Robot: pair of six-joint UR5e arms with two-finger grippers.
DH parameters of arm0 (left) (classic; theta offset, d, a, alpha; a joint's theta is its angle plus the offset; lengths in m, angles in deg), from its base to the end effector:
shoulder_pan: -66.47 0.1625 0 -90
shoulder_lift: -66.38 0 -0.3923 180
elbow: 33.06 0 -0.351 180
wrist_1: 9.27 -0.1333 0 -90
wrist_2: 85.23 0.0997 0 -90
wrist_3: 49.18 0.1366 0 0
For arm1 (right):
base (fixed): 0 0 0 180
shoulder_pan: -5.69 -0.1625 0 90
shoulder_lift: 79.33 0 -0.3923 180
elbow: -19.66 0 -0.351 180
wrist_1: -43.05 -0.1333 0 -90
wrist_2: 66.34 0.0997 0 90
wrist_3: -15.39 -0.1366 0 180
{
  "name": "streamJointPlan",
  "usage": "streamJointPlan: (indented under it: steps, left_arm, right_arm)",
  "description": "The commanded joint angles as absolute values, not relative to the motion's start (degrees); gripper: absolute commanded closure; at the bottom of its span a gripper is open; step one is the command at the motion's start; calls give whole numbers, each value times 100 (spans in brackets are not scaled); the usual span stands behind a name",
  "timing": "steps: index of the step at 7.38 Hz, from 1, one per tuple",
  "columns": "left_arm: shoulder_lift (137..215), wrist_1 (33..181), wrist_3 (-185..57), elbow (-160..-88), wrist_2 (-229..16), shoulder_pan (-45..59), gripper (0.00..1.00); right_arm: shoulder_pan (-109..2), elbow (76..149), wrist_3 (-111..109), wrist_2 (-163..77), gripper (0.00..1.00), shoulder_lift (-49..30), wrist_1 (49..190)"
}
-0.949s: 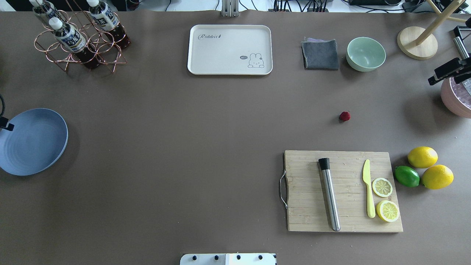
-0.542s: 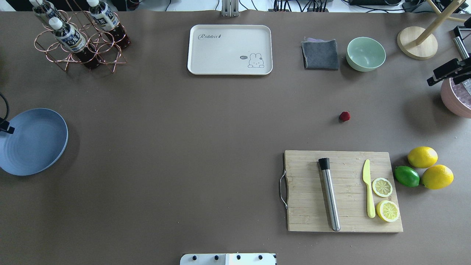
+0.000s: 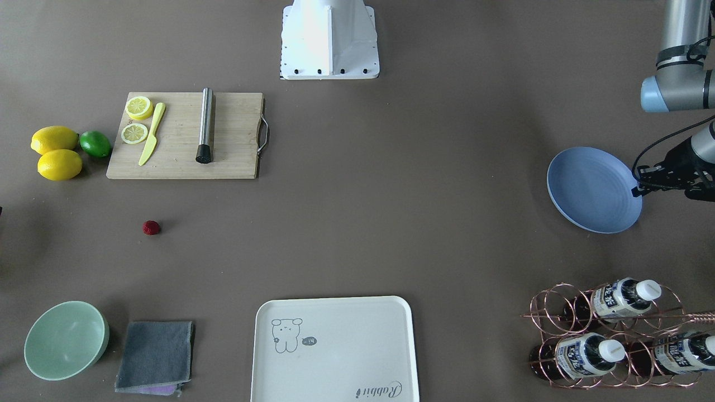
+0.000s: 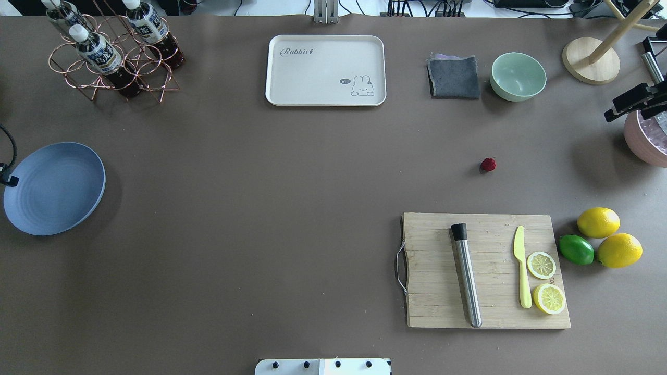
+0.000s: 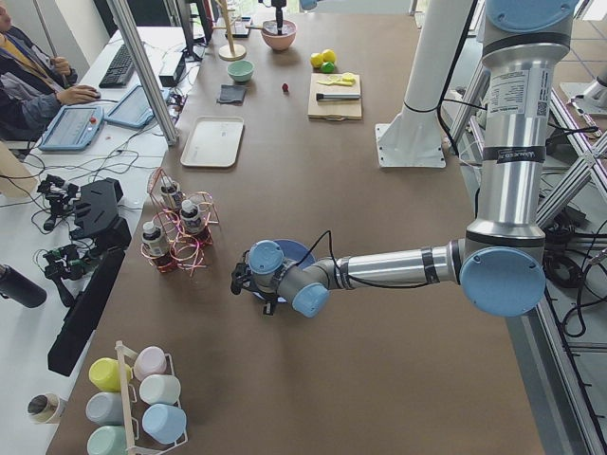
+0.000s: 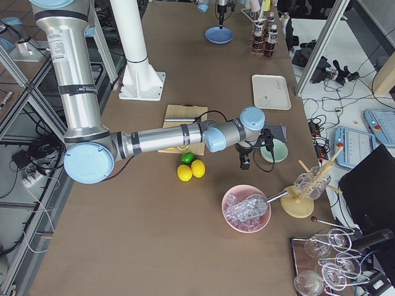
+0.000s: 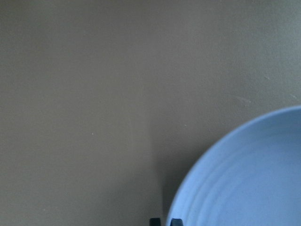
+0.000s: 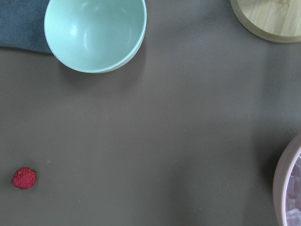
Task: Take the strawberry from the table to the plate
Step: 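Push the blue plate centerward with the left gripper while the right arm advances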
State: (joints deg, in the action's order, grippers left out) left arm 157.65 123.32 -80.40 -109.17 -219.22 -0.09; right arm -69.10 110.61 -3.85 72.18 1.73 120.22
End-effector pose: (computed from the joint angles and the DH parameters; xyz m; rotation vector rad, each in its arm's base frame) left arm 0.1583 -0.4618 0.6667 0.0970 0.8929 0.0742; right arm -0.1101 -0.5231 0.5347 0.1082 -0.9075 -0.1025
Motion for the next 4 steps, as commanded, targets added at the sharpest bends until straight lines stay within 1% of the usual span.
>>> streamJointPlan:
  steps: [1,3,4]
  left_arm:
    - [16172,12240,-8152,-10917,-22519,-7,100]
    - [16812,12283,-9455,-11171,-23146,2,100]
    - [17051,12300,-10236,-11485,-23148,255,100]
  right_arm:
    - [-6840,11054,-394,7209,3,127,12022]
    - [-6726,11036,-394,7209,3,83,12022]
    - [-6717,11063,-403,7209,3,83,12022]
